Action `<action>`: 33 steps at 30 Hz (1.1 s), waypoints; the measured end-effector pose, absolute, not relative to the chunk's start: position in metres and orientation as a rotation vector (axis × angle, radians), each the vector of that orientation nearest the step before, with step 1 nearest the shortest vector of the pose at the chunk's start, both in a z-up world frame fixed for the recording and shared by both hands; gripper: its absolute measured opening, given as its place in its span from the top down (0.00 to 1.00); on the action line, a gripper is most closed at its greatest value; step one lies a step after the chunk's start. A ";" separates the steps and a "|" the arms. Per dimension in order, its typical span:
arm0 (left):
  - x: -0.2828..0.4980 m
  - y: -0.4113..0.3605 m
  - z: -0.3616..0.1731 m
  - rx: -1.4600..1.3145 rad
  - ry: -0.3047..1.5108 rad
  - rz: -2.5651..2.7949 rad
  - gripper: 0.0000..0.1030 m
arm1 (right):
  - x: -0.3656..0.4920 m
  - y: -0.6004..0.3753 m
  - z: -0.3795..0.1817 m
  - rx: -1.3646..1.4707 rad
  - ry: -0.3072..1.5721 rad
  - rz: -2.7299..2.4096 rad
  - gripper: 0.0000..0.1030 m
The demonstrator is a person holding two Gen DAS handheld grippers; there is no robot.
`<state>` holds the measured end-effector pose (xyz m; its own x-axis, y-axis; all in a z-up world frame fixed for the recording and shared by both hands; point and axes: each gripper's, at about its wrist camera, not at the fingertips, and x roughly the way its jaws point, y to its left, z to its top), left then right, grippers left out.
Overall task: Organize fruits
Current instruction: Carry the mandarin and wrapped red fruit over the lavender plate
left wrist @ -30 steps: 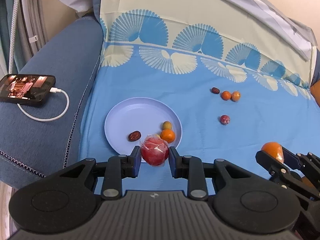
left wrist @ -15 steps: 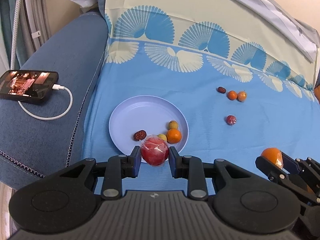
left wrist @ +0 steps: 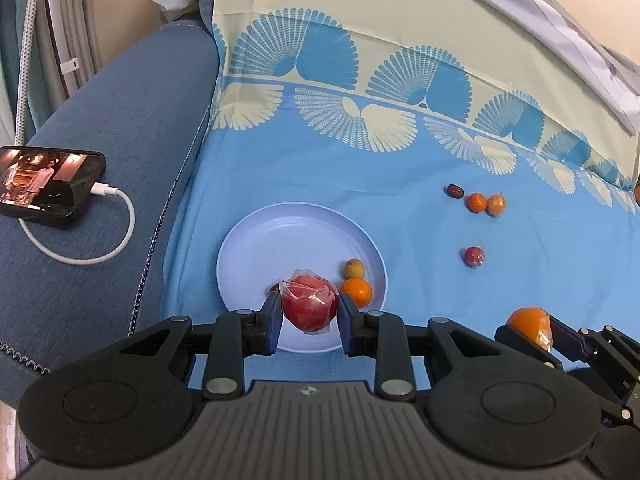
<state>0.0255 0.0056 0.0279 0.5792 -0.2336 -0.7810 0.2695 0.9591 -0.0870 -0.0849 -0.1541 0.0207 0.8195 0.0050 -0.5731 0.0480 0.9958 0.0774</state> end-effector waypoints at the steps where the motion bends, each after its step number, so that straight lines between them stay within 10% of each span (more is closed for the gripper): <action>1: 0.029 0.006 0.027 0.041 0.908 -0.292 0.69 | -0.082 -0.154 0.020 0.089 0.610 -0.022 0.67; 33: 0.141 -0.011 -0.057 0.108 1.035 -0.192 0.69 | 0.059 -0.128 -0.060 -0.009 0.779 0.148 0.67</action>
